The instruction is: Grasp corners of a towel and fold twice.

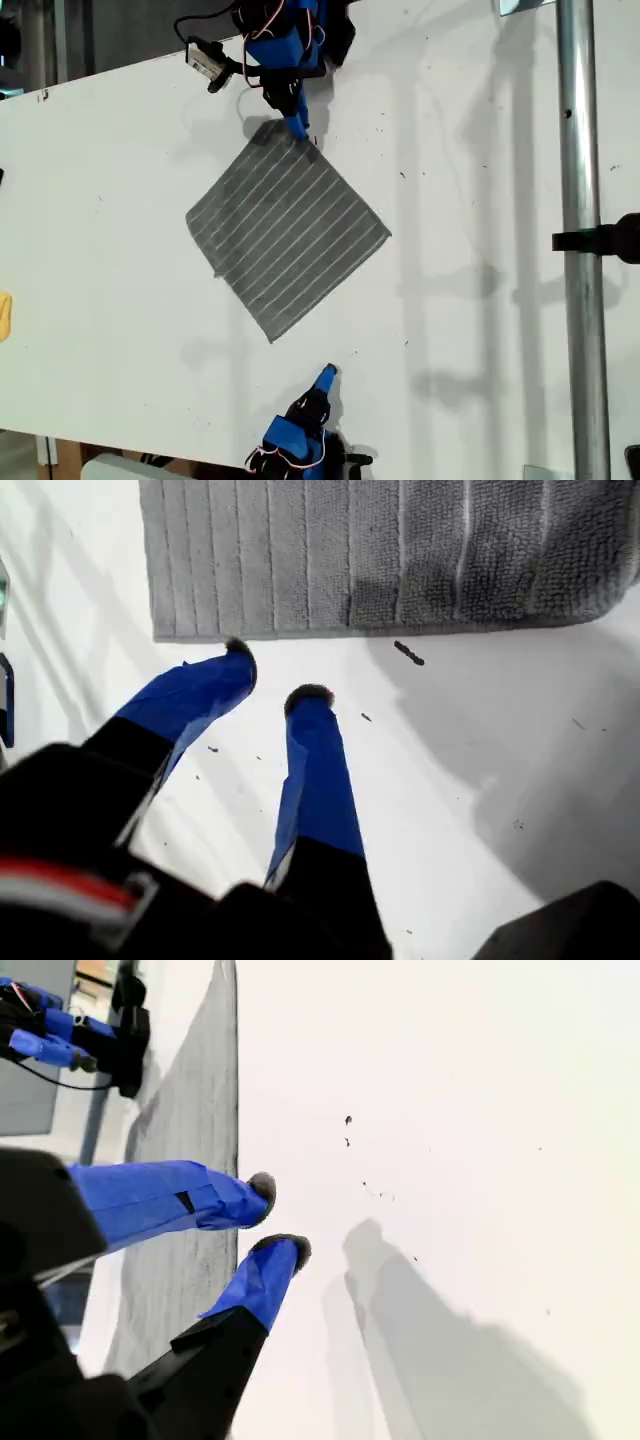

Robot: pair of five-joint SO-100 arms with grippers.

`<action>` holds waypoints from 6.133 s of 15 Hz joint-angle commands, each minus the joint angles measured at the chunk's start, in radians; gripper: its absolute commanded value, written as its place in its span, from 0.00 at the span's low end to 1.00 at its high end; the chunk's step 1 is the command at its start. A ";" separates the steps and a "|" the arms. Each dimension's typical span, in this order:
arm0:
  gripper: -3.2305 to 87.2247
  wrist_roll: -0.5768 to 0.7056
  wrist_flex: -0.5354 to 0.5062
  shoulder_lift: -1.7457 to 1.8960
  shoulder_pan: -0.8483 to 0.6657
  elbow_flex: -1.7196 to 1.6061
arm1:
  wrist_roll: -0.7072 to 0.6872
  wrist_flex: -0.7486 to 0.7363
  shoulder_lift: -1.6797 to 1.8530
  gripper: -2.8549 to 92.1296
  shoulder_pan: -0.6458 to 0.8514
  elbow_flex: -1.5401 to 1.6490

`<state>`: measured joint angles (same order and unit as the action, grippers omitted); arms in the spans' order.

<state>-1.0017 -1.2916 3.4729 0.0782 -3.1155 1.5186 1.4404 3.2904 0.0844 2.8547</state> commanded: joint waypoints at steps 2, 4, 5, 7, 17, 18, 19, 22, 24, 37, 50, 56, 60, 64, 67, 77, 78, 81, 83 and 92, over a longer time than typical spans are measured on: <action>0.12 0.006 -0.003 0.005 0.008 -0.005 | -0.017 0.014 -0.003 0.16 -0.003 -0.006; 0.12 0.006 -0.003 0.005 0.008 -0.005 | -0.017 0.014 -0.003 0.16 -0.003 -0.006; 0.12 0.006 -0.003 0.005 0.008 -0.005 | -0.017 0.014 -0.003 0.16 -0.003 -0.006; 0.12 0.006 -0.003 0.005 0.008 -0.005 | -0.017 0.014 -0.003 0.16 -0.003 -0.006; 0.12 0.006 -0.003 0.005 0.008 -0.005 | -0.017 0.014 -0.003 0.16 -0.003 -0.006; 0.12 0.006 -0.003 0.005 0.008 -0.005 | -0.017 0.014 -0.003 0.16 -0.003 -0.006; 0.12 0.006 -0.003 0.005 0.008 -0.005 | -0.017 0.014 -0.003 0.16 -0.003 -0.006; 0.12 0.006 -0.003 0.005 0.008 -0.005 | -0.017 0.014 -0.003 0.16 -0.003 -0.006; 0.12 0.006 -0.003 0.005 0.008 -0.005 | -0.017 0.014 -0.003 0.16 -0.003 -0.006; 0.11 0.034 -0.002 0.005 -0.095 -0.006 | -0.017 0.014 -0.003 0.16 -0.003 -0.006; 0.01 -0.775 0.014 0.006 -0.178 0.003 | -0.229 -0.184 0.005 0.03 0.075 -0.084; 0.00 -0.747 0.146 0.005 -0.118 0.038 | -0.186 -0.015 -0.127 0.03 0.229 -0.256; 0.00 -0.805 0.135 -0.275 -0.115 0.270 | -0.339 0.060 -0.627 0.06 0.268 -0.598; 0.00 -0.686 0.179 -1.063 -0.100 0.890 | -0.391 0.296 -0.733 0.07 0.373 -0.744; 0.00 -0.623 0.135 -1.299 -0.071 1.152 | -0.321 0.367 -0.808 0.31 0.383 -0.773; 0.00 -0.624 0.048 -1.476 -0.020 1.361 | -0.466 -0.187 -1.055 0.40 0.612 -0.374; 0.00 -0.623 0.046 -1.486 -0.020 1.370 | -0.476 -0.206 -1.126 0.40 0.626 -0.382; 0.00 -0.606 0.052 -1.505 -0.032 1.381 | -0.497 -0.262 -1.239 0.40 0.653 -0.376; 0.00 -0.600 0.052 -1.505 -0.037 1.374 | -0.509 -0.265 -1.261 0.40 0.664 -0.382; 0.00 -0.615 0.054 -1.517 -0.038 1.362 | -0.520 -0.334 -1.539 0.13 0.600 -0.528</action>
<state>-1.6076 -1.2410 1.9482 0.0476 -1.7978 1.0032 1.1014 1.7763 0.6872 2.3623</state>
